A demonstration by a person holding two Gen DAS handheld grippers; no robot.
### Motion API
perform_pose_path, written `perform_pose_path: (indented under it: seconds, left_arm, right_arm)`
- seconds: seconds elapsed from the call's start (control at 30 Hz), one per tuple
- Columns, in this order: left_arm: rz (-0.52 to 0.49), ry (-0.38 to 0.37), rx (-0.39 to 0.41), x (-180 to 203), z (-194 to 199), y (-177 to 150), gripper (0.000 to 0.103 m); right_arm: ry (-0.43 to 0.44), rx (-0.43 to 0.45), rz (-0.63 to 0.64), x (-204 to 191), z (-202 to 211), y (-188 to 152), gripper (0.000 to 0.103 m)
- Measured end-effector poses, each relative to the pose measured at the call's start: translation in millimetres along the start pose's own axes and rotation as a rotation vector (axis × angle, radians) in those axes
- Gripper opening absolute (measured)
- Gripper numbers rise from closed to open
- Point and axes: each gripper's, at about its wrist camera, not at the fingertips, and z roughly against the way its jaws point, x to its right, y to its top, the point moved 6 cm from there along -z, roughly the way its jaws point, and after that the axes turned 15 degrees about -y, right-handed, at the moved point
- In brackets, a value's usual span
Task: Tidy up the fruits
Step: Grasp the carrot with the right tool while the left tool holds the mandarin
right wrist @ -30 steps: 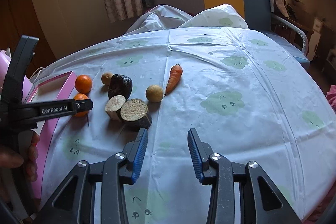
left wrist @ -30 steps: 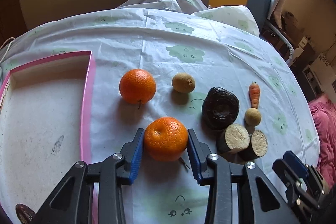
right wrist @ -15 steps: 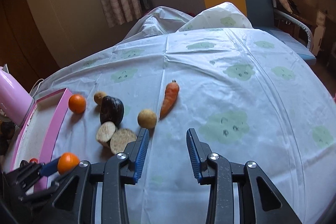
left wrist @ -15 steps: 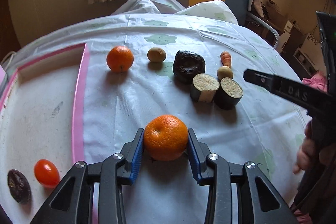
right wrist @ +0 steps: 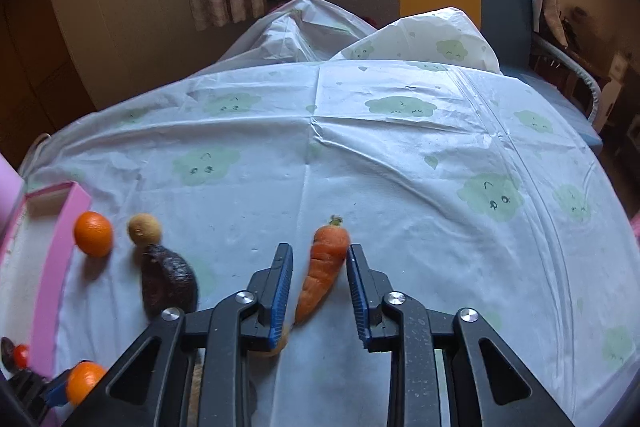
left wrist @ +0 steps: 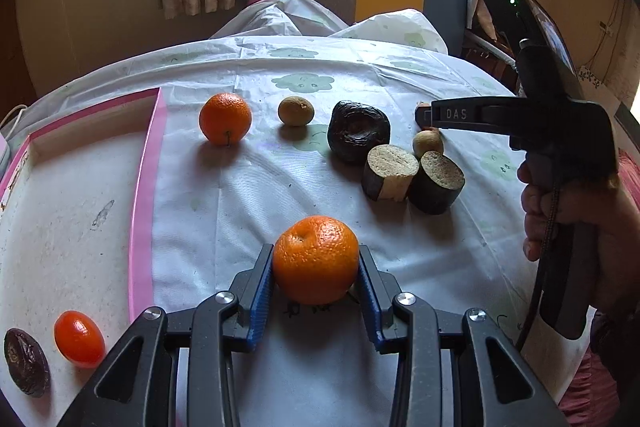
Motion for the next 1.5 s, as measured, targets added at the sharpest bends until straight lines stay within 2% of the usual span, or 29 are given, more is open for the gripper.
perform_pose_path:
  seconds: [0.1, 0.2, 0.27, 0.37, 0.5, 0.8, 1.03, 1.37, 1.5]
  left_arm:
    - [0.0, 0.003, 0.006, 0, 0, 0, 0.039]
    - [-0.006, 0.006, 0.011, 0, 1, -2, 0.039]
    - [-0.008, 0.006, 0.014, 0, 1, -2, 0.039]
    - [-0.009, 0.005, 0.014, 0, 2, -3, 0.04]
    - [-0.011, 0.008, 0.016, 1, 2, -3, 0.04]
    - [-0.017, 0.023, 0.014, 2, -1, -2, 0.04]
    - [0.001, 0.03, -0.008, 2, 3, 1, 0.038]
    - [0.01, -0.007, 0.037, 13, 48, 6, 0.038]
    - [0.032, 0.03, 0.087, 1, 75, 14, 0.038]
  right_arm:
    - [0.013, 0.004, 0.0, 4, 0, -2, 0.02]
    - [-0.027, 0.006, 0.002, 14, 2, -5, 0.02]
    - [-0.002, -0.006, -0.003, 22, 4, -9, 0.019]
    - [-0.027, -0.008, 0.02, 34, 11, -20, 0.02]
    - [-0.01, -0.005, -0.009, 48, 15, -34, 0.02]
    - [-0.004, 0.0, -0.027, 47, 12, -39, 0.022]
    - [-0.04, 0.017, -0.001, 43, 13, -40, 0.022]
    - [-0.009, 0.017, -0.029, 45, 11, -40, 0.022]
    - [-0.022, 0.021, -0.019, 44, 12, -41, 0.022]
